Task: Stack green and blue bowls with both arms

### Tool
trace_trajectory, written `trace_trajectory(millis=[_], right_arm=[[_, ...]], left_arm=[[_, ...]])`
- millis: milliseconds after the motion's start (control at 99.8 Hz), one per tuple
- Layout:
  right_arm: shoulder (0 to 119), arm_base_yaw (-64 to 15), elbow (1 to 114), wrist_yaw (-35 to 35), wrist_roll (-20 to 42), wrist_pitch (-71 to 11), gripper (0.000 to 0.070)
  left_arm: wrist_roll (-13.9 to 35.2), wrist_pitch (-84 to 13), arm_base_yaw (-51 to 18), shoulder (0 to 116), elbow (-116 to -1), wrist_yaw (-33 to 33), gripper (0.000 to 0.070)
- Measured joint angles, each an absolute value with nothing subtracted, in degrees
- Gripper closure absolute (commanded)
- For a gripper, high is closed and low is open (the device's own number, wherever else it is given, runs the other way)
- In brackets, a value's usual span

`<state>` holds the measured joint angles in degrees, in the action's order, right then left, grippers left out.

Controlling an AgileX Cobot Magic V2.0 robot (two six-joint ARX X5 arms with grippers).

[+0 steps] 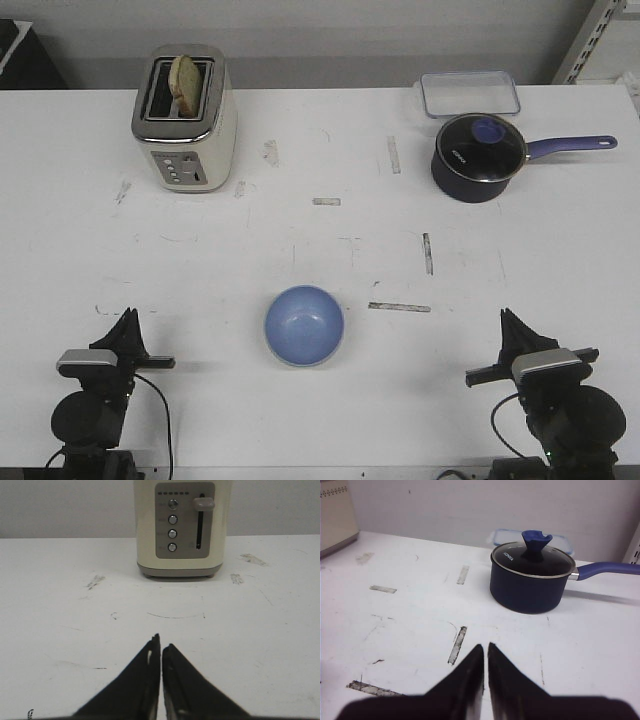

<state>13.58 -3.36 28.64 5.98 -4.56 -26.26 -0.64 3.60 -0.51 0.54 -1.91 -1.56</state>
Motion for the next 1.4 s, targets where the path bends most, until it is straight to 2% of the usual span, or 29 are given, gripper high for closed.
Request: trace_trajectory(millis=[1002, 1173, 1403], right_arm=[[13.26, -3.33, 28.45, 5.76, -5.06, -25.98, 0.0699], [12.25, -3.31, 24.58, 3.40, -5.76, -19.03, 0.0699], [5.19, -1.21, 9.82, -1.54, -3.95, -9.82, 0.0699]], left_arm=[[-0.62, 3.42, -0.67, 0.30, -1.91, -1.52, 0.0699], [-0.64, 3.44, -0.67, 0.30, -1.91, -1.52, 0.0699], [-0.64, 3.44, -0.67, 0.30, -1.91, -1.52, 0.0699]])
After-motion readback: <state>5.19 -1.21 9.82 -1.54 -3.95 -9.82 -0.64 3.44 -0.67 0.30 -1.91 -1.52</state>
